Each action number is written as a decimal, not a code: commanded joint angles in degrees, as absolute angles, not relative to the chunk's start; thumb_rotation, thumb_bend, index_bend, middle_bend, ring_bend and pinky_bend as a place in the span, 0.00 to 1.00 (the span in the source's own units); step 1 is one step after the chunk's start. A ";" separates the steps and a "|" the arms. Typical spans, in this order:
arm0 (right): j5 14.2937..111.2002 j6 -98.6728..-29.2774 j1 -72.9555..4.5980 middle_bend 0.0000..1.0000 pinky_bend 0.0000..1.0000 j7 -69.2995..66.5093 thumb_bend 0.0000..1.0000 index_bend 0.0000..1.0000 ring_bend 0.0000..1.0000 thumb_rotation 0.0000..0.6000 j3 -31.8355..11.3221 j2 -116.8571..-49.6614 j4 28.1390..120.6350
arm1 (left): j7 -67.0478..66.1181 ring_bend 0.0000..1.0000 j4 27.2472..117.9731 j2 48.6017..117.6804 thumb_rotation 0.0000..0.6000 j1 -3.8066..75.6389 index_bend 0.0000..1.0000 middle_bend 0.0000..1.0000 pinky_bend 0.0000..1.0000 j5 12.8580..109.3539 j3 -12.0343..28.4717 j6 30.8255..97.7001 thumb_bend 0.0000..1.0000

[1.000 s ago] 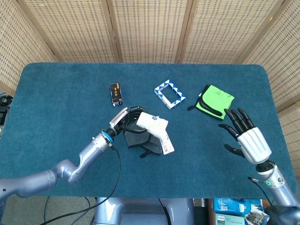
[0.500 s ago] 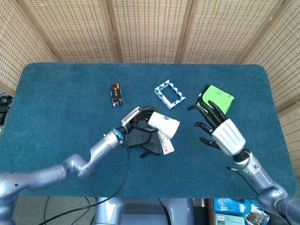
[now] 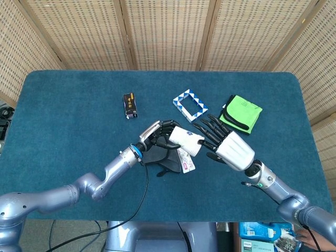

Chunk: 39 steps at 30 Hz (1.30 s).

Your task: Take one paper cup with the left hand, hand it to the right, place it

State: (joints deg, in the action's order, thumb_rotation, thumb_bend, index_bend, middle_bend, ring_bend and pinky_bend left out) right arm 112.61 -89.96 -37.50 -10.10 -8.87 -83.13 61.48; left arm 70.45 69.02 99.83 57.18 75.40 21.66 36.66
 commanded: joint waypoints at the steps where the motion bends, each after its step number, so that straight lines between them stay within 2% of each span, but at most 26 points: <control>1: 112.83 -89.24 -38.67 0.14 0.00 -9.75 0.32 0.45 0.00 1.00 -8.47 -83.83 61.07 | 70.48 0.44 68.86 100.07 1.00 57.29 0.54 0.48 0.42 75.35 21.61 36.56 0.19; 19: 112.08 -90.42 -42.41 0.19 0.11 -9.12 0.47 0.51 0.00 1.00 -7.89 -87.83 57.40 | 70.60 0.44 68.60 100.65 1.00 57.48 0.54 0.48 0.42 74.83 21.51 35.91 0.19; 39: 111.04 -91.93 -43.48 0.20 0.17 -9.23 0.48 0.51 0.00 1.00 -5.92 -87.87 55.43 | 70.70 0.44 67.58 100.86 1.00 57.56 0.54 0.48 0.42 74.63 21.46 35.07 0.19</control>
